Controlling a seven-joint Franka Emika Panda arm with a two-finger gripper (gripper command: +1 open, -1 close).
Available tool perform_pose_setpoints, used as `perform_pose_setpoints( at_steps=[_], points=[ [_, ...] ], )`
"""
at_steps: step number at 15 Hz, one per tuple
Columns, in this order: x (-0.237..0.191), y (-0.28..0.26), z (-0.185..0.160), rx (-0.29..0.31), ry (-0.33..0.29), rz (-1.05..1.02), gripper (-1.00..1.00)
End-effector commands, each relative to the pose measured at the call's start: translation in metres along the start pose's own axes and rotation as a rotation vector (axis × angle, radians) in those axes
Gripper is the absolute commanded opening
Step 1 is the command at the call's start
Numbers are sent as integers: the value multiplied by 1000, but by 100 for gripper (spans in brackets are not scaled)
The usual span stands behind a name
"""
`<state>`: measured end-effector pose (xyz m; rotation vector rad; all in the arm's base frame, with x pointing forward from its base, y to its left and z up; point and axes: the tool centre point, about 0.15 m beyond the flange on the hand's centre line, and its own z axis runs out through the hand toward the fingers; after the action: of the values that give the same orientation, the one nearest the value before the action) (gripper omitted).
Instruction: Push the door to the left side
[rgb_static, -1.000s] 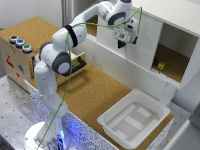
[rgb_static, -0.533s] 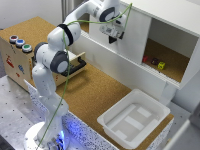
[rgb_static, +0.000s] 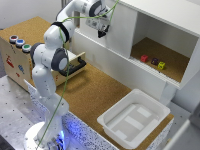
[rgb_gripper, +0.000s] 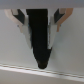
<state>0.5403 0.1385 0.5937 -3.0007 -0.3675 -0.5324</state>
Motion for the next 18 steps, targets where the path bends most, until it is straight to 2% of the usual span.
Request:
perform_pose_setpoints(
  at_steps=[1,2,3,6,10,14,16,18],
  points=[
    [8,-43,5,-60,-3,-5,-100],
    [8,-47,4,-61,-2,-8,-100],
    [8,-50,1,-68,7,2,100],
    [0,-54,-5,-98,13,18,100],
    [-15,-56,-8,-103,-16,44,100],
    [-30,-50,-16,-121,-16,82,100],
    [-36,-41,-18,-132,-31,112,100],
    [-43,-26,-14,-136,-72,151,100]
  ],
)
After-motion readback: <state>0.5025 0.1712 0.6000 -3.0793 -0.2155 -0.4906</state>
